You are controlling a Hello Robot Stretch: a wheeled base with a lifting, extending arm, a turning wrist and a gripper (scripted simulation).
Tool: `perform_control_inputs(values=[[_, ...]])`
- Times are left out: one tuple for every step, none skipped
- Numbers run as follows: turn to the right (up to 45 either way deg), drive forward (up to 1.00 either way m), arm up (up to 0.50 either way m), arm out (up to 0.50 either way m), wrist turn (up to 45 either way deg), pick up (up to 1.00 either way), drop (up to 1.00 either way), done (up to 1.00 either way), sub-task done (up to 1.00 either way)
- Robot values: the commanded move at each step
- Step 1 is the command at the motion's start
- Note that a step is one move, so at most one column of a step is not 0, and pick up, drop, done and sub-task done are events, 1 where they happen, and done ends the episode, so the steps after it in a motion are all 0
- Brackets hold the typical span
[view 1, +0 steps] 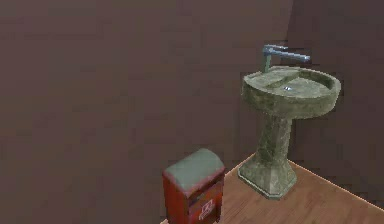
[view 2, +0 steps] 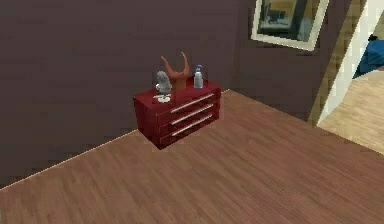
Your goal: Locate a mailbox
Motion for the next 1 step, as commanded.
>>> perform_control_inputs(values=[[0.0,0.0,0.0,0.0,0.0,0.0,0.0,1.0,0.0]])
